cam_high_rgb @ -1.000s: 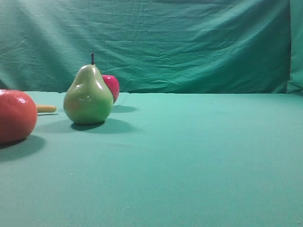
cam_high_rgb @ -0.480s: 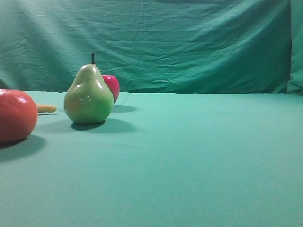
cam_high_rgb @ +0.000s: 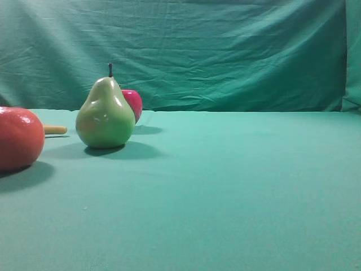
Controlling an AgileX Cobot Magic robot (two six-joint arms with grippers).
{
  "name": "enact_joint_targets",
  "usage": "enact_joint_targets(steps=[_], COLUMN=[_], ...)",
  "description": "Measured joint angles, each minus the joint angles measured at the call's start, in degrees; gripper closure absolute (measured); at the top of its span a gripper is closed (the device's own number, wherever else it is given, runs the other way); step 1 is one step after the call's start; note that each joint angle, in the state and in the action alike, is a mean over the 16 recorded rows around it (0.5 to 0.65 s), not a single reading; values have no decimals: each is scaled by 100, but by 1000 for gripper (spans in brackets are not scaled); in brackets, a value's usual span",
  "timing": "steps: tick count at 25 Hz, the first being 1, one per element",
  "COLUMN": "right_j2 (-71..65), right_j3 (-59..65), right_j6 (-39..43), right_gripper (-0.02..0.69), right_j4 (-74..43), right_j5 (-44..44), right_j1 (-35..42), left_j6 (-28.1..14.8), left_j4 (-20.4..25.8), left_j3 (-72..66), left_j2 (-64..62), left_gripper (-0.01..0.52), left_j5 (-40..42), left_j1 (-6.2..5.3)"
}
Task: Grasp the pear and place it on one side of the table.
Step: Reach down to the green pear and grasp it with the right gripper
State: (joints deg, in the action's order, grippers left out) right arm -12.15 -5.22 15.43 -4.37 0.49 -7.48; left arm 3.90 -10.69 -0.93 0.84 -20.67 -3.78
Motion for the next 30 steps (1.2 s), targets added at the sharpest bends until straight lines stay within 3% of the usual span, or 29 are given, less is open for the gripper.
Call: enact_joint_targets(steps=[10, 24, 30], right_j2=[-2782, -6324, -7475], right_j3=[-1490, -4063, -5093], right_j6=[20, -1152, -1369], right_gripper=[665, 665, 586], right_j4=[-147, -184, -176], right_j5=[679, 2362, 2326], right_j1=[-668, -2751, -3474], left_j6=[0, 0, 0], left_j4=[0, 0, 0], left_j3=[0, 0, 0], left_j2=[0, 0, 0], left_gripper=[514, 514, 514], left_j5=[0, 0, 0], left_j1=[0, 0, 0])
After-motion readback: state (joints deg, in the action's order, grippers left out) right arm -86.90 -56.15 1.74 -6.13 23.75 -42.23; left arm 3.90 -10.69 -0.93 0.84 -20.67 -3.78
